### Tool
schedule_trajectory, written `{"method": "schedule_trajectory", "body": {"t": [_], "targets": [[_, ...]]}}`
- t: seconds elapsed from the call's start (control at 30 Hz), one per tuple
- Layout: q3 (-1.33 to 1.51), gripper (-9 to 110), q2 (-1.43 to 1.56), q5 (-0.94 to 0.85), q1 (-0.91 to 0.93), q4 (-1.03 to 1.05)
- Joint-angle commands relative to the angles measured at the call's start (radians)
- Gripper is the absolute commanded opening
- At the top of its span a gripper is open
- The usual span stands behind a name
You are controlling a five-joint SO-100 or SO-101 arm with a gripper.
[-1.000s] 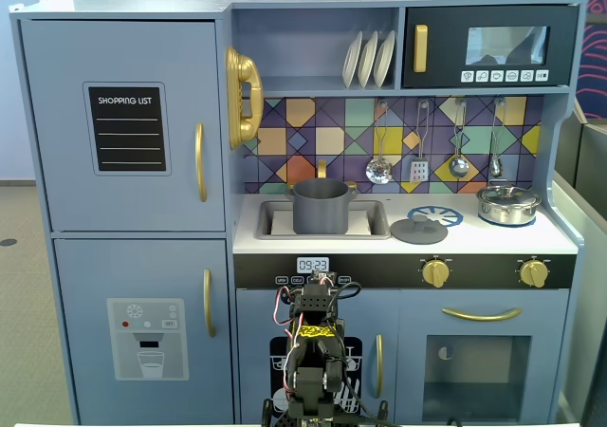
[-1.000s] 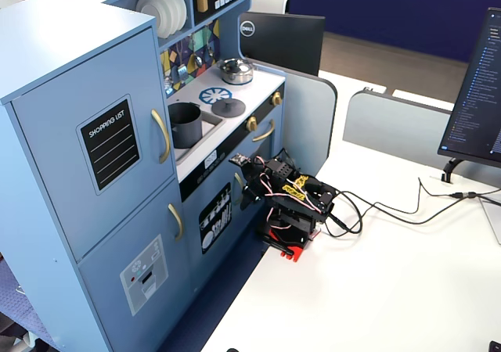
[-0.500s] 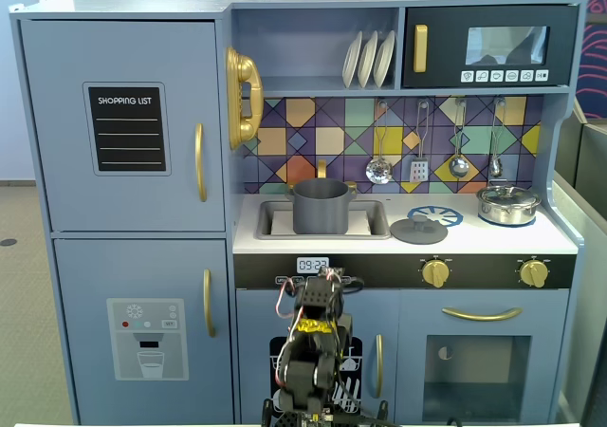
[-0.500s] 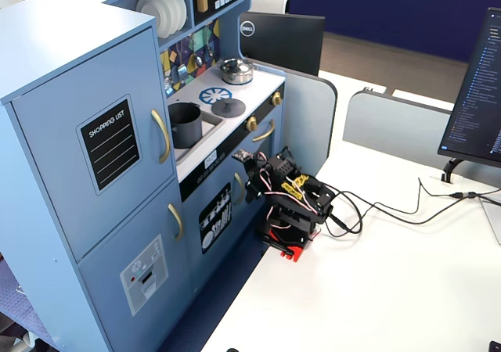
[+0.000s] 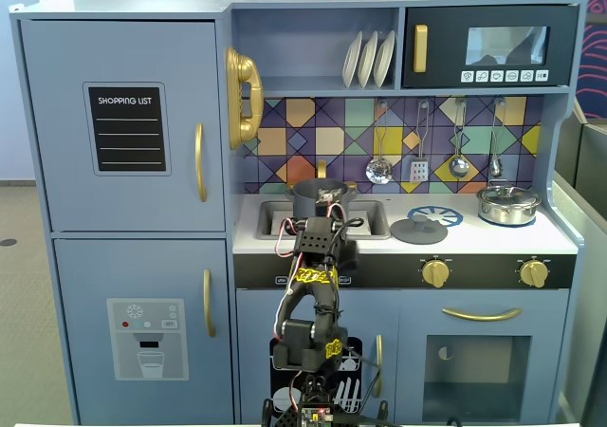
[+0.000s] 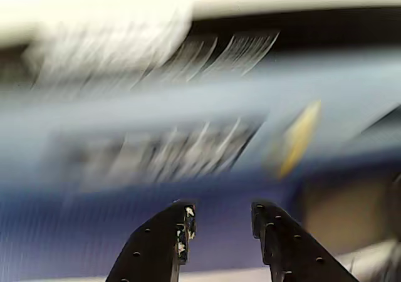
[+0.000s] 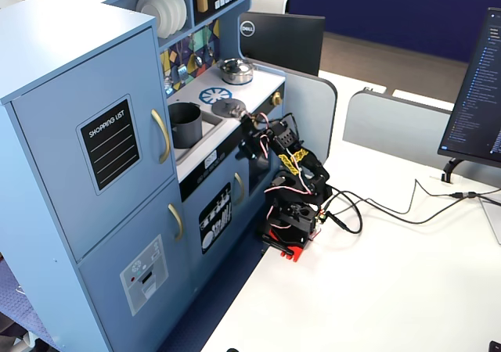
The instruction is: Pick up the lid from the counter and put it on the gray recipient
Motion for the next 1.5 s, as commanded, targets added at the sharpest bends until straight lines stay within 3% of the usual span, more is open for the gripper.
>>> {"method": "schedule_trajectory", "body": {"t": [0.0, 0.17, 0.37, 0.43, 0.53, 0.6, 0.83, 1.47], "targets": [[0.046, 0, 0.084, 0.012, 0.170, -0.354], [0.293, 0, 0.120, 0.173, 0.311, -0.992], [0.371, 0, 0.017, 0.149, 0.350, -1.221], [0.370, 4, -0.028, 0.150, 0.350, -1.262], [0.368, 22, -0.078, 0.202, 0.362, -1.319], [0.376, 27, -0.109, 0.212, 0.354, -1.384], [0.334, 25, -0.252, 0.156, 0.336, -1.491], [0.104, 24, -0.580, 0.115, 0.311, -1.545]]}}
